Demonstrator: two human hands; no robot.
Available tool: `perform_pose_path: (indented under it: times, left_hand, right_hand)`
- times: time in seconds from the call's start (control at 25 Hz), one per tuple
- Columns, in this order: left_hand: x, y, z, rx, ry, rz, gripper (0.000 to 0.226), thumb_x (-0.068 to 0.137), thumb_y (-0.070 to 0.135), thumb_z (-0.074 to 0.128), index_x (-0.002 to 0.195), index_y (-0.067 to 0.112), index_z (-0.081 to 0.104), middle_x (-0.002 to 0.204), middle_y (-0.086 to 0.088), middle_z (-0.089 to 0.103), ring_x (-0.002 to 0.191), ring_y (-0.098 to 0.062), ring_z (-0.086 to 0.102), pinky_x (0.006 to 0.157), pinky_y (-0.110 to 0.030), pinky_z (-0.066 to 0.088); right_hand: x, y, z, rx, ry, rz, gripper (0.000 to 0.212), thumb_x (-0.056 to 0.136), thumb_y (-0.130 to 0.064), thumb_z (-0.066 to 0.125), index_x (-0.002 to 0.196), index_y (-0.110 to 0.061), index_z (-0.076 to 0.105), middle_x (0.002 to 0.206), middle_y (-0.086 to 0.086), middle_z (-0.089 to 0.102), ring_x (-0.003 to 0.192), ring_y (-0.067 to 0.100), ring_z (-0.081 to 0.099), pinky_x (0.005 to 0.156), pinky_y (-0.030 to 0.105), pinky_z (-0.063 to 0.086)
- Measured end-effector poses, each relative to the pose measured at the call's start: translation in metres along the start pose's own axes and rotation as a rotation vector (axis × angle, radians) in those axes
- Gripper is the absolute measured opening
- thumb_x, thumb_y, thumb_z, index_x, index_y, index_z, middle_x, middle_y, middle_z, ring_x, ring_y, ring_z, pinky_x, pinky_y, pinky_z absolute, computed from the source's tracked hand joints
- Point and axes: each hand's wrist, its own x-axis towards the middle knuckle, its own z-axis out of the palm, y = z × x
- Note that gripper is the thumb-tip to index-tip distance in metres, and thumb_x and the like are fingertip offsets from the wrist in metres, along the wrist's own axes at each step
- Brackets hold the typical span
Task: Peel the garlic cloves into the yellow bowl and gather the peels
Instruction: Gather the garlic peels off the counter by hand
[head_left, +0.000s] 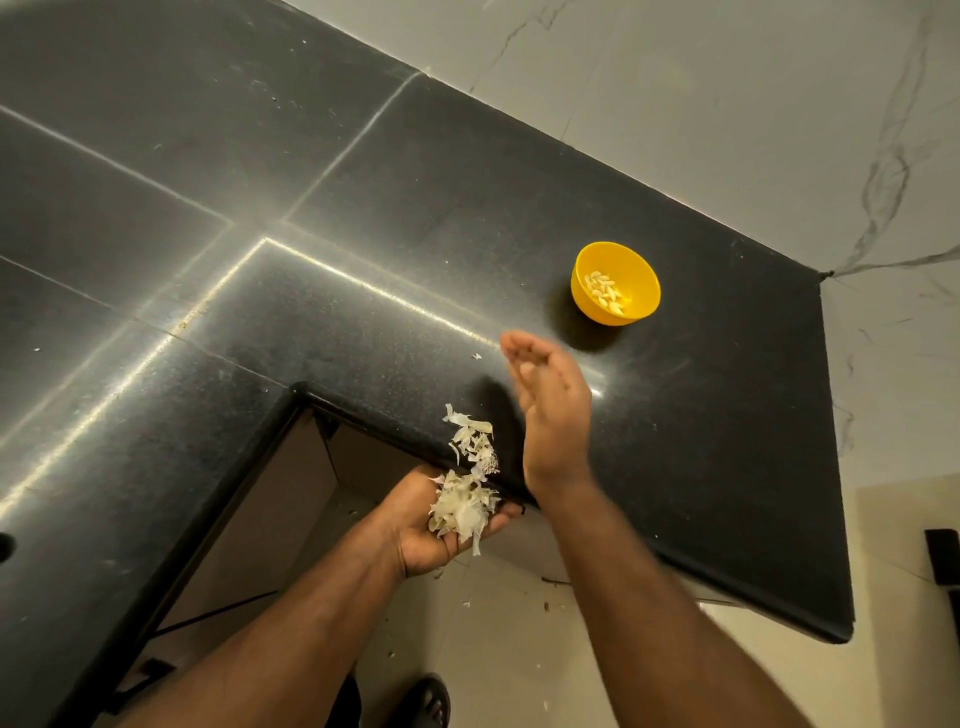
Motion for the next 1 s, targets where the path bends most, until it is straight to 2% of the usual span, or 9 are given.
perform_pose_path:
  times: [0.16, 0.32, 0.4, 0.48, 0.6, 0.68, 0.8, 0.92, 1.0]
  left_hand:
    - [-0.002, 0.002, -0.003, 0.023, 0.052, -0.007, 0.051, 0.106, 0.025, 0.031, 0.111, -0.004, 0.073, 0.120, -0.028, 0.068, 0.093, -0.041, 0.072, 0.084, -0.047, 0.059]
    - [-0.003, 0.003, -0.005, 0.024, 0.027, -0.018, 0.048, 0.106, 0.026, 0.032, 0.129, -0.001, 0.064, 0.129, -0.025, 0.065, 0.104, -0.039, 0.068, 0.090, -0.044, 0.058]
    - [-0.004, 0.005, -0.006, 0.006, -0.007, -0.003, 0.047, 0.105, 0.026, 0.034, 0.121, 0.000, 0.069, 0.126, -0.025, 0.066, 0.103, -0.038, 0.068, 0.088, -0.044, 0.058]
    - [-0.010, 0.007, -0.002, -0.031, -0.053, 0.021, 0.048, 0.103, 0.023, 0.035, 0.101, 0.000, 0.076, 0.110, -0.022, 0.072, 0.091, -0.035, 0.073, 0.077, -0.045, 0.063]
    - [-0.013, 0.006, 0.001, -0.073, -0.097, 0.026, 0.048, 0.101, 0.017, 0.034, 0.088, 0.000, 0.076, 0.095, -0.018, 0.074, 0.078, -0.029, 0.075, 0.062, -0.040, 0.061]
    - [-0.012, 0.006, 0.000, -0.068, -0.103, 0.044, 0.043, 0.103, 0.018, 0.033, 0.099, 0.001, 0.073, 0.102, -0.018, 0.072, 0.085, -0.030, 0.073, 0.071, -0.041, 0.060]
    - [-0.011, 0.008, 0.000, -0.070, -0.116, 0.023, 0.041, 0.104, 0.020, 0.036, 0.111, 0.000, 0.071, 0.116, -0.021, 0.069, 0.099, -0.033, 0.071, 0.088, -0.045, 0.056]
    - [-0.015, 0.006, 0.001, -0.044, -0.113, 0.019, 0.040, 0.103, 0.014, 0.035, 0.094, -0.003, 0.070, 0.093, -0.021, 0.072, 0.079, -0.030, 0.074, 0.065, -0.039, 0.061]
    - [-0.015, 0.006, -0.001, -0.001, -0.095, 0.022, 0.041, 0.103, 0.014, 0.033, 0.094, -0.004, 0.069, 0.090, -0.022, 0.071, 0.077, -0.031, 0.073, 0.064, -0.040, 0.062]
  right_hand:
    - [0.051, 0.013, 0.002, -0.468, -0.102, -0.056, 0.039, 0.084, -0.022, 0.048, 0.116, -0.017, 0.071, 0.112, -0.007, 0.070, 0.105, 0.000, 0.063, 0.091, 0.027, 0.051]
    - [0.031, 0.015, 0.007, -0.462, -0.373, -0.049, 0.038, 0.085, -0.017, 0.048, 0.112, -0.011, 0.074, 0.114, 0.001, 0.074, 0.110, 0.012, 0.066, 0.098, 0.039, 0.053]
    - [0.010, 0.014, 0.002, -0.443, -0.464, -0.045, 0.037, 0.086, -0.017, 0.047, 0.110, -0.009, 0.075, 0.114, 0.003, 0.074, 0.112, 0.014, 0.067, 0.099, 0.041, 0.053]
    - [-0.011, 0.013, -0.004, -0.417, -0.508, -0.062, 0.039, 0.086, -0.021, 0.045, 0.108, -0.008, 0.075, 0.114, 0.005, 0.074, 0.112, 0.017, 0.068, 0.098, 0.042, 0.054]
    - [-0.040, 0.014, -0.008, -0.286, -0.466, -0.027, 0.038, 0.085, -0.010, 0.045, 0.108, -0.003, 0.074, 0.114, 0.008, 0.074, 0.115, 0.023, 0.067, 0.100, 0.047, 0.052]
    - [-0.047, 0.012, -0.012, -0.221, -0.357, -0.017, 0.039, 0.085, -0.004, 0.044, 0.111, -0.002, 0.073, 0.116, 0.009, 0.073, 0.117, 0.025, 0.066, 0.102, 0.050, 0.051]
    - [-0.049, 0.014, -0.019, -0.232, -0.178, -0.038, 0.038, 0.085, -0.013, 0.048, 0.113, -0.007, 0.072, 0.116, 0.006, 0.073, 0.117, 0.023, 0.066, 0.102, 0.049, 0.051]
    - [-0.074, 0.022, -0.010, -0.235, -0.137, -0.038, 0.040, 0.082, -0.017, 0.049, 0.115, -0.013, 0.072, 0.120, 0.003, 0.072, 0.120, 0.021, 0.064, 0.102, 0.041, 0.051]
    - [-0.085, 0.019, -0.005, -0.147, -0.125, -0.028, 0.039, 0.083, -0.007, 0.047, 0.114, -0.007, 0.071, 0.119, 0.007, 0.072, 0.120, 0.022, 0.064, 0.102, 0.035, 0.051]
